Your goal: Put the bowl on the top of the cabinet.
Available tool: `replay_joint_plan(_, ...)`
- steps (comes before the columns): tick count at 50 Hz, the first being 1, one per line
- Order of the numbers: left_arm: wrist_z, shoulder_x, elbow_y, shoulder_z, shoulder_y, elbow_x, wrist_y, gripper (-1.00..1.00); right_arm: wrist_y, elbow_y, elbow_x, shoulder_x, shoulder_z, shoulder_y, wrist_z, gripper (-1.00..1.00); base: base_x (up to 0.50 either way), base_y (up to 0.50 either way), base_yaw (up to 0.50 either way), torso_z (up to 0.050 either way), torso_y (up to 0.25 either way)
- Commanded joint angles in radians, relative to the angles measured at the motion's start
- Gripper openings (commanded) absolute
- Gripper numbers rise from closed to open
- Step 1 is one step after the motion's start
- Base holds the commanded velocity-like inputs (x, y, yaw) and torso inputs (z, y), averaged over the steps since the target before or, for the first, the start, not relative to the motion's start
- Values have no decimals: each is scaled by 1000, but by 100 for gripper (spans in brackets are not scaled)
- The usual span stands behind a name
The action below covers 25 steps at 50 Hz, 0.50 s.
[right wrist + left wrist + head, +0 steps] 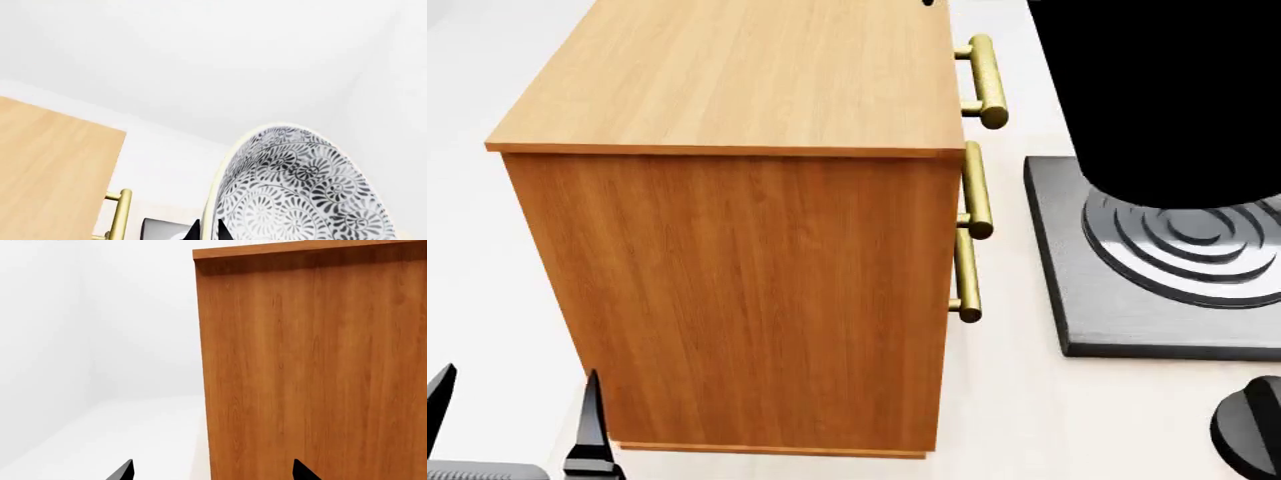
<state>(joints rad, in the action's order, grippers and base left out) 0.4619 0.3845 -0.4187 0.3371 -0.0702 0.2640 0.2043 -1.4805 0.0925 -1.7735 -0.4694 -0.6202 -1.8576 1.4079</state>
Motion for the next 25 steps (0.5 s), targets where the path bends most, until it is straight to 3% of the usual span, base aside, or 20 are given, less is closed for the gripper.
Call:
replay_joint_plan(1, 8, 8, -19, -3, -1, 3, 16, 100, 5, 201, 137, 97, -89, -190, -129, -100, 0, 0, 0, 0, 0)
replay_joint_plan(12, 12, 16, -30, -9, 4, 12, 20, 100, 54, 225, 84, 229, -86, -227, -107, -100, 0, 0, 0, 0, 1)
replay_joint_plan(25, 11, 13, -15, -3, 2, 10, 14, 100, 95, 175, 116, 252, -123, -164, -139, -100, 0, 0, 0, 0, 0)
